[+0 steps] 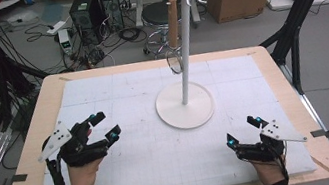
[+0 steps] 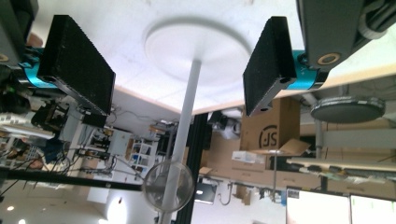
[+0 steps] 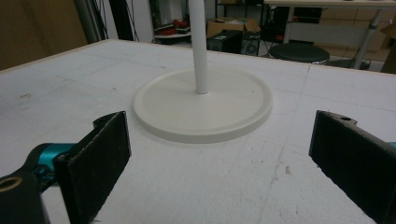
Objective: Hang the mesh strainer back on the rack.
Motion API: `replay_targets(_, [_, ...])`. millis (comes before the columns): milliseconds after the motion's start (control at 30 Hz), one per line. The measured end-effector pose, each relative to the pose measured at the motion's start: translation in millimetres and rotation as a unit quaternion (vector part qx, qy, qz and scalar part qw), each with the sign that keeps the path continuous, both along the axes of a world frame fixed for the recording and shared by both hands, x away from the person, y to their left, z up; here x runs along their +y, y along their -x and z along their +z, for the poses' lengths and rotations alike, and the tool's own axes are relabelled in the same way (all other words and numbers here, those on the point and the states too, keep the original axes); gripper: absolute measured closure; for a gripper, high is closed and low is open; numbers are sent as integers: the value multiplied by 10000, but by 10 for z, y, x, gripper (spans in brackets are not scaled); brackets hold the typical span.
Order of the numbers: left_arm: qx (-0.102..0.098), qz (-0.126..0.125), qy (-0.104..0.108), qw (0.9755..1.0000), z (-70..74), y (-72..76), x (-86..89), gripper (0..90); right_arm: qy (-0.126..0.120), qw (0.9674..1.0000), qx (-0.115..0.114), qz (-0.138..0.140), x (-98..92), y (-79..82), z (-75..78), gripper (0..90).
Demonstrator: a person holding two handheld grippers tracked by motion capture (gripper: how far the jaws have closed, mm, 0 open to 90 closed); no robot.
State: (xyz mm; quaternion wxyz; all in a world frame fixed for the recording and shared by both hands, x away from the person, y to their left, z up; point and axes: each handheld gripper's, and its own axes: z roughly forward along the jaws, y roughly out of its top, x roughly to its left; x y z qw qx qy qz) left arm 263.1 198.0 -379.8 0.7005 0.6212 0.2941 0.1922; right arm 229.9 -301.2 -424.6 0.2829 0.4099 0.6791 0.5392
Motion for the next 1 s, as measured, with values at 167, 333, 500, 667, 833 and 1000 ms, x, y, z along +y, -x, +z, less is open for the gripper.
replay_targets(167, [-9,94,-59,9999,-117,81,63,241,35,10000,10,60,27,-9,-10,45])
replay_targets(333, [104,74,-245,9996,-210,162,54,232,58,9999,8,117,50,-5,-14,45])
replay_targets(500, [287,182,-341,9988,-346,228,58,237,57,9999,-4,130,54,3,-10,45])
replay_targets(667, [475,159,-491,9975,-487,313,43,231,51,9999,-2,152,48,-4,-16,45])
replay_targets(833, [539,189,-649,9963,-545,388,36,225,61,9998,-8,201,58,-1,-19,45])
replay_targets(1000, [439,247,-729,9961,-547,403,12,224,38,9997,71,240,68,-14,-44,45])
